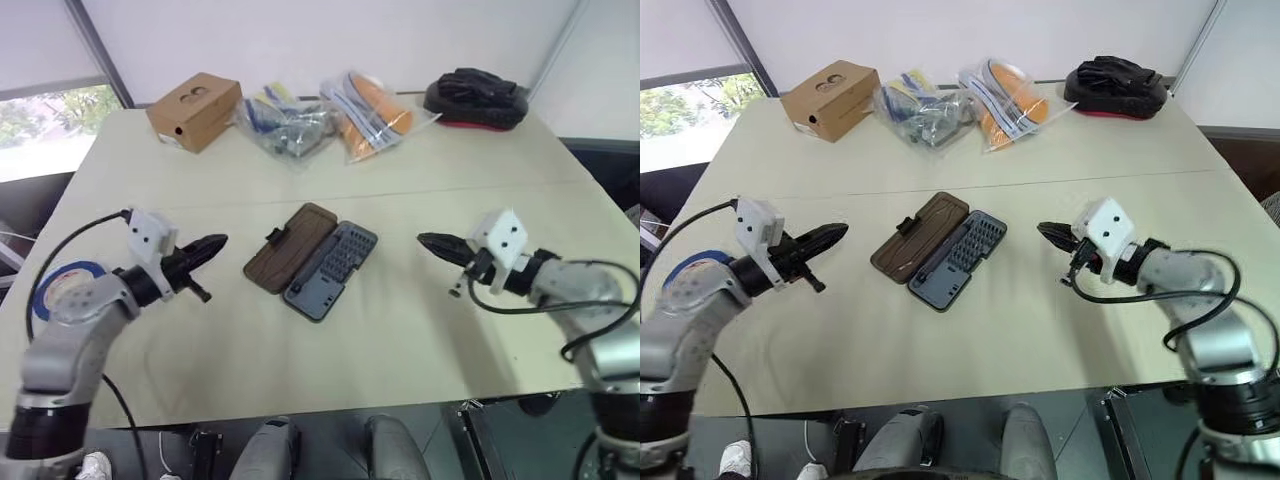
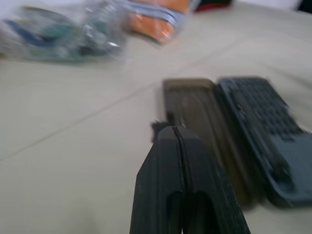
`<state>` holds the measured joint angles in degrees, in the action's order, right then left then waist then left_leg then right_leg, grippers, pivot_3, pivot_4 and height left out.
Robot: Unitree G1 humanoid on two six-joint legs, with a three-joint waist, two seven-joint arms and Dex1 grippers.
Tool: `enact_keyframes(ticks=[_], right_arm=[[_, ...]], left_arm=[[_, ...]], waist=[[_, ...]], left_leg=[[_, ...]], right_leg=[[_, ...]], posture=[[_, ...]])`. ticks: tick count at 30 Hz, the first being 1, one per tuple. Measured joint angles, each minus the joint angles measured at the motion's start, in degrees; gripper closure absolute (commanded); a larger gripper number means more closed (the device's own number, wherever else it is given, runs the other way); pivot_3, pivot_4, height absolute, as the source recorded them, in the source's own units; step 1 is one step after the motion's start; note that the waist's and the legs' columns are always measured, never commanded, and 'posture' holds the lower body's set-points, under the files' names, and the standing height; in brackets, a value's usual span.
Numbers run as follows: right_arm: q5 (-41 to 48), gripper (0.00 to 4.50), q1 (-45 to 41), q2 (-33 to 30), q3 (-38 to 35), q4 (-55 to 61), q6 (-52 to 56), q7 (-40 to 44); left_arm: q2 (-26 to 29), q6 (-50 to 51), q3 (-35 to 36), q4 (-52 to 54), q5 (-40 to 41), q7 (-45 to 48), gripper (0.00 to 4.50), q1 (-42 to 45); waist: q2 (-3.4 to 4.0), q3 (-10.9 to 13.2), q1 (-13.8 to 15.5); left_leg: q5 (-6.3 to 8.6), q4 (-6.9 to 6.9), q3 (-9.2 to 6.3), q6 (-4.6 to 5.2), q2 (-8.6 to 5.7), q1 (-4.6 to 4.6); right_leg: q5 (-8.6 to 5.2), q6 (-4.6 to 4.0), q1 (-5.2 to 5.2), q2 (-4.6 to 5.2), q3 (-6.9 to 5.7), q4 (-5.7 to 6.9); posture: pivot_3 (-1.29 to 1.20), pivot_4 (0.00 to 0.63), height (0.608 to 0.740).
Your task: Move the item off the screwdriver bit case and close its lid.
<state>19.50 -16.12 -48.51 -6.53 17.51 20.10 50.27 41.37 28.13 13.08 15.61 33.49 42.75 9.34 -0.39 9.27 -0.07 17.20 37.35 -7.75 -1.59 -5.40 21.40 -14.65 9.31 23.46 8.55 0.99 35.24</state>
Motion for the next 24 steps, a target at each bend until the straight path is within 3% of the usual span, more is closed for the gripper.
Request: enact_keyframes(ticks=[6,24], right_arm=[[1.7,4.47,-6.4,-2.2,2.1,-0.5,1.5,6.3],[0.4,4.47,-10.0,-1.0,5.8,-1.5,0.8,7.3]], left_arm=[[2.8,1.2,0.0,-2.0,0.9,4.8,4.50,1.4],[1.8,2.9,-0.4,-0.2,2.0,4.4,4.50,1.4]], waist=[[-0.04,0.1,-0.6],[-0.06,0.1,-0.6]], left_leg=[[-0.03,-0.07,-0.02,-0.06,0.12,0.03],[-0.11,-0.07,-0.01,-0.21,0.12,0.06]], right_leg=[[0.00,0.00,0.03,0.01,-0.04,-0.02],[0.00,0.00,0.09,0.04,-0.02,-0.02]], posture=[[0.00,0.150,0.740],[0.00,0.150,0.740]])
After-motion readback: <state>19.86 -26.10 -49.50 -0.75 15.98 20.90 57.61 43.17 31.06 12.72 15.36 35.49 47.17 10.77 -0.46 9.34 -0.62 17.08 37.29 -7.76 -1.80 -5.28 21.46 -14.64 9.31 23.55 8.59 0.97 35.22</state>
